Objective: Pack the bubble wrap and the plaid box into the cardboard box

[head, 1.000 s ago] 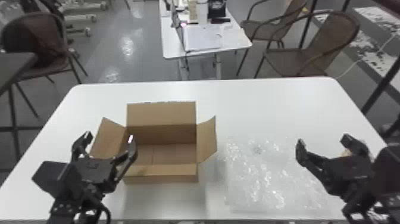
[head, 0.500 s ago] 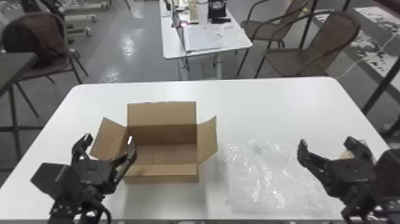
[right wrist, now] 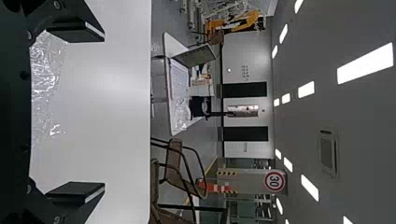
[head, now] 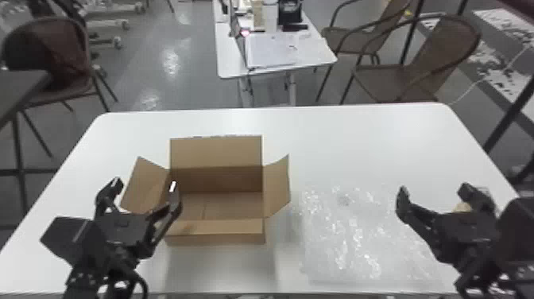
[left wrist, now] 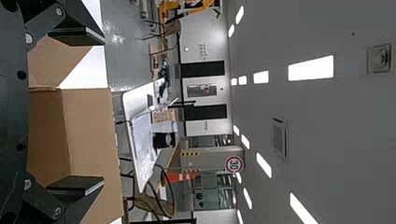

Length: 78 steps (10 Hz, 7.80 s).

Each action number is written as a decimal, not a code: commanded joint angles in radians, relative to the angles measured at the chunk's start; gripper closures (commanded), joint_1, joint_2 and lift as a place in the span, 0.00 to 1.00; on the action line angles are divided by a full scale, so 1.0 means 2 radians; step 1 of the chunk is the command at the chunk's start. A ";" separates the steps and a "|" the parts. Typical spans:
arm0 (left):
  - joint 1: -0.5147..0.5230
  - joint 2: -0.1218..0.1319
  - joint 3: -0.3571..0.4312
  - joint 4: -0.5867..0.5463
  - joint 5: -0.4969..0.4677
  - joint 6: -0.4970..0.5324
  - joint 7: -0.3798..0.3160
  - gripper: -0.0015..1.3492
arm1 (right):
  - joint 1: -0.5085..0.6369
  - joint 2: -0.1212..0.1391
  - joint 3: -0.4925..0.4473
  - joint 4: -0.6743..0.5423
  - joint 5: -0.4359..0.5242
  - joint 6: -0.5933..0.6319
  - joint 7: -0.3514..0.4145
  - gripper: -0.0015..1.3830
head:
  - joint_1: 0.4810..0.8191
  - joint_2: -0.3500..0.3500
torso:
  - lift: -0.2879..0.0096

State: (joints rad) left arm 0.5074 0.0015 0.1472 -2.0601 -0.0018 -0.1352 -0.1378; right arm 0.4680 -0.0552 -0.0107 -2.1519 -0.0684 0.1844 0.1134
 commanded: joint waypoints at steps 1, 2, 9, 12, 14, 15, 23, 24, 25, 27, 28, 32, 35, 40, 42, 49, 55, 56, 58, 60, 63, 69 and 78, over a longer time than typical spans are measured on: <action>-0.008 -0.002 0.008 0.000 0.014 0.016 0.000 0.18 | 0.000 0.000 0.000 0.000 0.000 0.001 0.000 0.12 | 0.63 0.62 | 0.57; -0.018 -0.002 0.016 -0.001 0.032 0.035 0.000 0.18 | -0.001 -0.002 0.000 0.000 -0.001 0.003 0.000 0.12 | 0.63 0.62 | 0.57; -0.083 -0.002 0.126 0.000 0.172 0.251 -0.052 0.25 | -0.007 -0.011 0.010 0.000 -0.006 0.017 0.000 0.12 | 0.63 0.77 | 0.57; -0.088 -0.002 0.130 0.011 0.197 0.257 -0.058 0.26 | -0.008 -0.011 0.011 0.001 -0.007 0.018 0.000 0.12 | 0.63 0.79 | 0.57; -0.087 -0.002 0.130 0.011 0.203 0.267 -0.060 0.31 | -0.008 -0.011 0.011 0.000 -0.007 0.021 0.000 0.12 | 0.63 0.78 | 0.57; -0.086 -0.002 0.130 0.011 0.204 0.269 -0.060 0.36 | -0.008 -0.011 0.011 0.001 -0.007 0.021 0.000 0.12 | 0.63 0.78 | 0.57; -0.087 -0.002 0.128 0.011 0.196 0.263 -0.068 0.89 | -0.016 -0.012 0.013 0.001 -0.006 0.031 0.000 0.12 | 0.63 0.78 | 0.57; -0.087 -0.002 0.128 0.011 0.196 0.262 -0.068 0.90 | -0.018 -0.012 0.013 0.000 -0.005 0.031 0.000 0.12 | 0.63 0.78 | 0.57; -0.087 -0.002 0.128 0.011 0.196 0.259 -0.068 0.90 | -0.026 -0.012 0.009 -0.006 -0.010 0.050 0.000 0.12 | 0.63 0.78 | 0.57; -0.088 -0.002 0.127 0.012 0.196 0.259 -0.071 0.90 | -0.074 -0.012 -0.001 -0.055 -0.012 0.232 -0.012 0.12 | 0.63 0.77 | 0.57; -0.089 -0.002 0.127 0.013 0.195 0.256 -0.071 0.90 | -0.097 -0.012 -0.002 -0.073 -0.013 0.315 -0.021 0.12 | 0.63 0.75 | 0.57; -0.092 -0.002 0.120 0.017 0.190 0.254 -0.073 0.90 | -0.147 -0.010 -0.002 -0.057 -0.059 0.443 -0.031 0.12 | 0.63 0.73 | 0.57; -0.094 -0.002 0.116 0.018 0.190 0.253 -0.072 0.90 | -0.191 -0.011 0.007 0.000 -0.109 0.495 -0.031 0.12 | 0.63 0.79 | 0.57; -0.105 -0.002 0.096 0.030 0.189 0.249 -0.072 0.90 | -0.267 -0.023 -0.010 0.070 -0.408 0.603 -0.329 0.12 | 0.63 0.77 | 0.57; -0.105 -0.002 0.094 0.031 0.190 0.247 -0.071 0.90 | -0.281 -0.022 -0.008 0.123 -0.434 0.602 -0.350 0.12 | 0.63 0.79 | 0.57; -0.105 -0.002 0.083 0.040 0.190 0.242 -0.071 0.90 | -0.328 -0.028 -0.008 0.233 -0.499 0.622 -0.453 0.13 | 0.63 0.76 | 0.57; -0.100 -0.002 0.080 0.044 0.193 0.229 -0.071 0.90 | -0.309 -0.053 0.012 0.247 -0.496 0.556 -0.409 0.40 | 0.63 0.74 | 0.57; -0.097 -0.002 0.081 0.044 0.194 0.226 -0.071 0.90 | -0.302 -0.053 0.009 0.243 -0.498 0.545 -0.407 0.47 | 0.63 0.74 | 0.57; -0.093 -0.002 0.082 0.044 0.196 0.221 -0.071 0.90 | -0.283 -0.053 0.003 0.236 -0.503 0.511 -0.389 0.73 | 0.63 0.75 | 0.57; -0.091 -0.002 0.082 0.044 0.196 0.219 -0.071 0.90 | -0.263 -0.053 -0.009 0.202 -0.514 0.491 -0.388 0.92 | 0.63 0.75 | 0.57; -0.088 -0.002 0.084 0.044 0.196 0.218 -0.071 0.90 | -0.248 -0.054 -0.033 0.116 -0.517 0.479 -0.389 0.92 | 0.63 0.74 | 0.57; -0.089 -0.002 0.081 0.044 0.194 0.217 -0.071 0.90 | -0.293 -0.054 -0.122 0.003 -0.706 0.557 -0.468 0.92 | 0.63 0.69 | 0.57; -0.110 -0.002 0.062 0.058 0.187 0.225 -0.071 0.90 | -0.479 -0.064 -0.012 0.243 -0.840 0.647 -0.386 0.92 | 0.62 0.87 | 0.57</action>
State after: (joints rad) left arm 0.2892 0.0015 0.2730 -1.9469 0.3730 0.3136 -0.2807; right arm -0.4712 -0.1874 -0.0541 -1.7156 -1.8100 1.4711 -0.6711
